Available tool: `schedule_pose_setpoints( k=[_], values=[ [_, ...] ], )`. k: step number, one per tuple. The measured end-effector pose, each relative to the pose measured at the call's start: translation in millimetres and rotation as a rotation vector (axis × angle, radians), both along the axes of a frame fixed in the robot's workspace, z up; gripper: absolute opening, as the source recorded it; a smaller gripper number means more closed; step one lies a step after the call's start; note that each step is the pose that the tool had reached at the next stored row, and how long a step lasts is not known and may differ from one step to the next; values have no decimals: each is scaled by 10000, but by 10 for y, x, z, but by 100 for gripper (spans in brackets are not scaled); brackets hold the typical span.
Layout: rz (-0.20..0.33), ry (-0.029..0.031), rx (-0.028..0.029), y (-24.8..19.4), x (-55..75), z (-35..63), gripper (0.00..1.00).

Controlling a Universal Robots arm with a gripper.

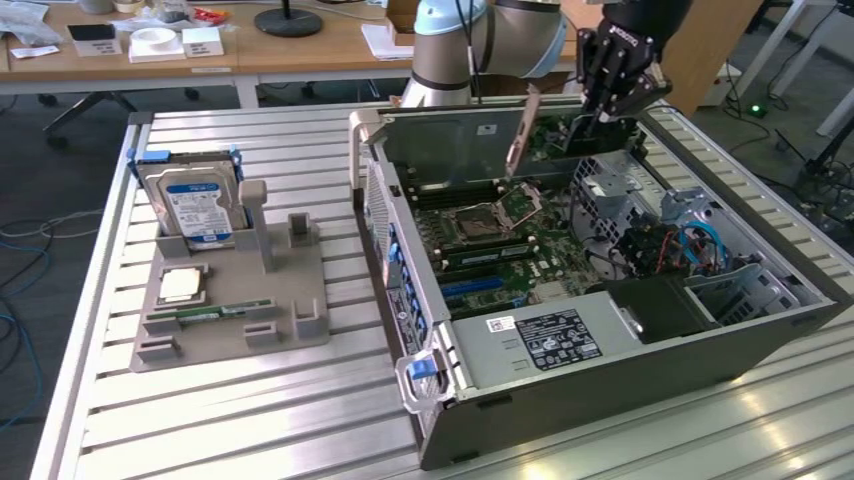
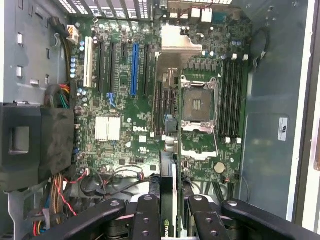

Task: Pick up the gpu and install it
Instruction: 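Insert the gpu into the slot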

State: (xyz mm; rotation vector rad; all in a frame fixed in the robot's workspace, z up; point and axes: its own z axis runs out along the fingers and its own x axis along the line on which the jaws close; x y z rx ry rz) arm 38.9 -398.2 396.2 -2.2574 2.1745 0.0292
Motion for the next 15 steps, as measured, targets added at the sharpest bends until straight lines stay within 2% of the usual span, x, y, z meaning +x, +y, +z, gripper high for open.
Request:
schedule_pose_setpoints(
  k=[8, 15],
  values=[
    [-129, 1, -1, -44, -51, -10, 26],
    [-199, 0, -1, -129, -84, -11, 26]
  ],
)
